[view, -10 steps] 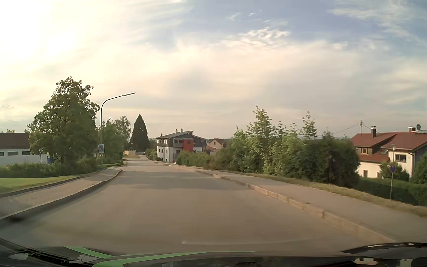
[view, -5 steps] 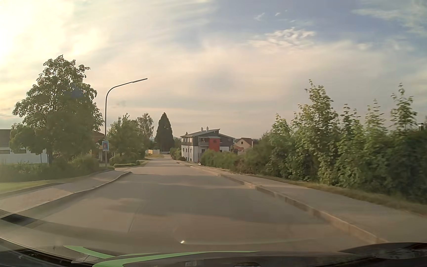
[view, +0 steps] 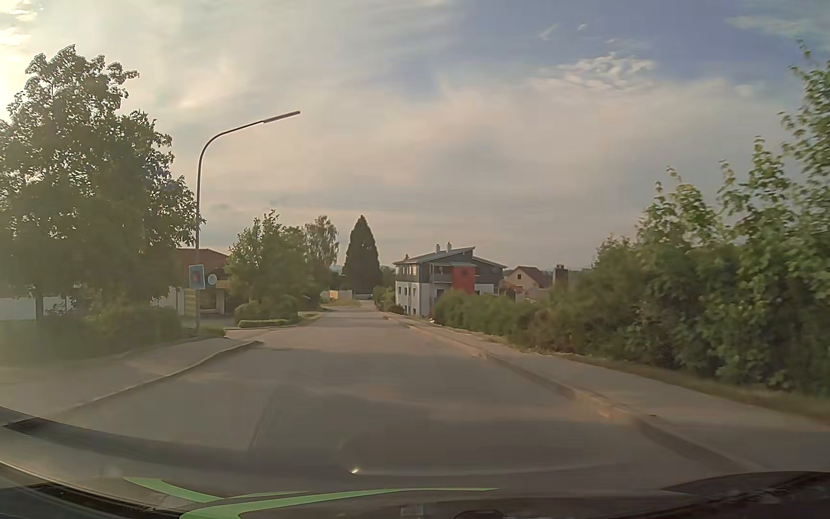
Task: Follow the waypoints while adhering to traffic rules and regulations
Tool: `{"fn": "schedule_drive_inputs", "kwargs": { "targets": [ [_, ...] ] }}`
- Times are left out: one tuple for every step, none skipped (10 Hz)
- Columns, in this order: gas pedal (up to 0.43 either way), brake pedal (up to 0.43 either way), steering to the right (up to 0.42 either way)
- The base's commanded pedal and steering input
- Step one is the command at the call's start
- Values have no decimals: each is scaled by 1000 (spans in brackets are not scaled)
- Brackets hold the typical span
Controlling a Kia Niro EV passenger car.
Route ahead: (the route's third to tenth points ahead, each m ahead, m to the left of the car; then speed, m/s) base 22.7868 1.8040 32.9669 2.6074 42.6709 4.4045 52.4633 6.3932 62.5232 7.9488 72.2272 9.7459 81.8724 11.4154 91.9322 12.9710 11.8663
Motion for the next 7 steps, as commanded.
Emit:
{"fn": "schedule_drive_inputs", "kwargs": {
  "targets": [
    [20, 0, -45],
    [20, 0, -41],
    [20, 0, -39],
    [20, 0, -34],
    [20, 0, -31],
    [20, 0, -29],
    [20, 0, -24]
  ]
}}
